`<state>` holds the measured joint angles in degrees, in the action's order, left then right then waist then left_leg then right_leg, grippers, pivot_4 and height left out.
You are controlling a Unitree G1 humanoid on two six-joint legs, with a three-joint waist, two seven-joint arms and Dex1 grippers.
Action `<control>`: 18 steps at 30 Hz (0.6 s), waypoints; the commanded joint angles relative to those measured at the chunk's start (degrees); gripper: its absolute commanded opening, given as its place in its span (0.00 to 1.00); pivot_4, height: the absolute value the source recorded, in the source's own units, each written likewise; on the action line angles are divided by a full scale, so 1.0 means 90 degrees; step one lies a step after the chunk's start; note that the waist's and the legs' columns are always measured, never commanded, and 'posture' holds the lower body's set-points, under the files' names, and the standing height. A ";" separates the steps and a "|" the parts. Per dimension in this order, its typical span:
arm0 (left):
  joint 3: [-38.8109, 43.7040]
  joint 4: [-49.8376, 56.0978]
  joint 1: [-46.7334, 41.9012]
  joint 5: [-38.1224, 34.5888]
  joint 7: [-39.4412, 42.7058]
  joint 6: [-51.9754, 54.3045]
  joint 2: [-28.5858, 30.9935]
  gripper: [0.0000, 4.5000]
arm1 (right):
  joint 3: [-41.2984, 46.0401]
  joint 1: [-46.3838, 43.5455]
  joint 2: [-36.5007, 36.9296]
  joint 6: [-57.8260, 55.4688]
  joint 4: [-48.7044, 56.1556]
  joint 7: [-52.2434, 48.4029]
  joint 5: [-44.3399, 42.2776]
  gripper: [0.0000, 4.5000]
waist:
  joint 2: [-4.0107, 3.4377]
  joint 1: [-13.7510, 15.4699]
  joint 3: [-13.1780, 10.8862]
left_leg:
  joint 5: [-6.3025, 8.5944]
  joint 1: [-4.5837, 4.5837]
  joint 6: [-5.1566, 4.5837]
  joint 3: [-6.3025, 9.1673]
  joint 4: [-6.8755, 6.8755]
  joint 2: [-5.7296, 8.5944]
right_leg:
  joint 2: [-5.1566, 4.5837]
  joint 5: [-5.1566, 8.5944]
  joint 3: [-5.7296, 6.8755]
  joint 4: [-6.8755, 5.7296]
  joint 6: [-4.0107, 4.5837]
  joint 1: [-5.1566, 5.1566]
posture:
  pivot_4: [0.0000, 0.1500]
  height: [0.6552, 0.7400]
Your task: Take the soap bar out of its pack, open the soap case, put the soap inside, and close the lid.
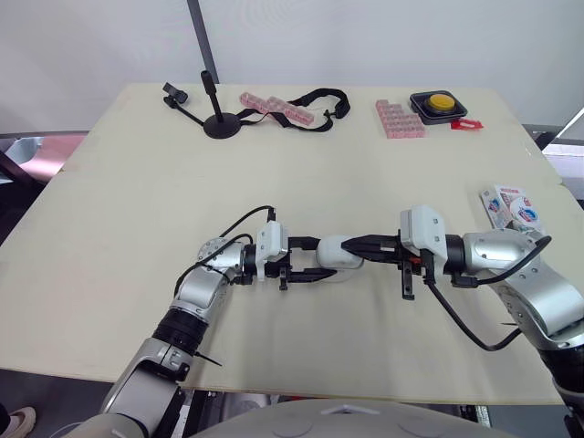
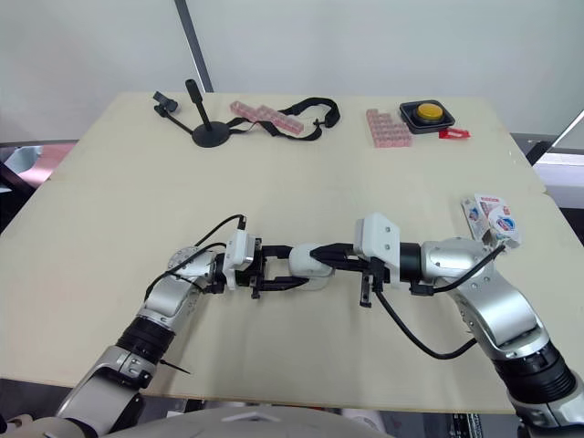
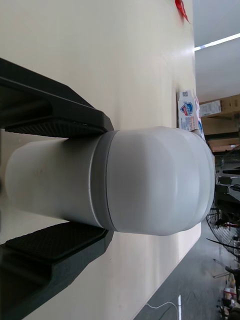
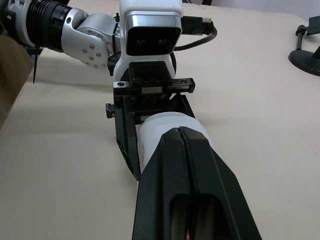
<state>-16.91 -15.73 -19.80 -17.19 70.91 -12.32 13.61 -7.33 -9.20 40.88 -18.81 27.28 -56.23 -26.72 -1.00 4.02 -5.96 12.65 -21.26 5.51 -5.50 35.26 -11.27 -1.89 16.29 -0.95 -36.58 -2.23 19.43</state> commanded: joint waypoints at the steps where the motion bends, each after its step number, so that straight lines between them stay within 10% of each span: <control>1: -0.0031 0.0048 0.0058 0.0152 -0.0059 0.0037 0.0078 0.42 | -0.0340 0.0187 0.0179 -0.0354 -0.0397 0.0024 0.0427 0.01 | 0.0005 -0.0009 0.0004 | 0.0000 0.0005 0.0000 0.0000 -0.0002 -0.0003 | 0.0000 0.0000 0.0000 0.0001 0.0000 -0.0004 | 1.00 0.99; 18: 0.0036 0.0052 0.0083 0.0162 -0.0040 0.0037 0.0111 0.42 | 0.0357 0.0051 0.0022 -0.0227 -0.0737 -0.0035 -0.0270 0.01 | 0.0027 -0.0032 0.0030 | 0.0005 0.0076 -0.0010 -0.0003 -0.0066 -0.0010 | -0.0003 0.0000 0.0001 0.0047 0.0001 -0.0076 | 1.00 0.99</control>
<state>-16.86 -15.44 -19.48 -16.39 70.77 -11.96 13.77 -6.52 -9.37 40.49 -19.05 24.61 -56.66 -29.01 -0.75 3.73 -5.70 12.69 -20.60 5.43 -5.53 34.67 -11.35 -1.93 16.30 -0.94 -36.15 -2.22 18.76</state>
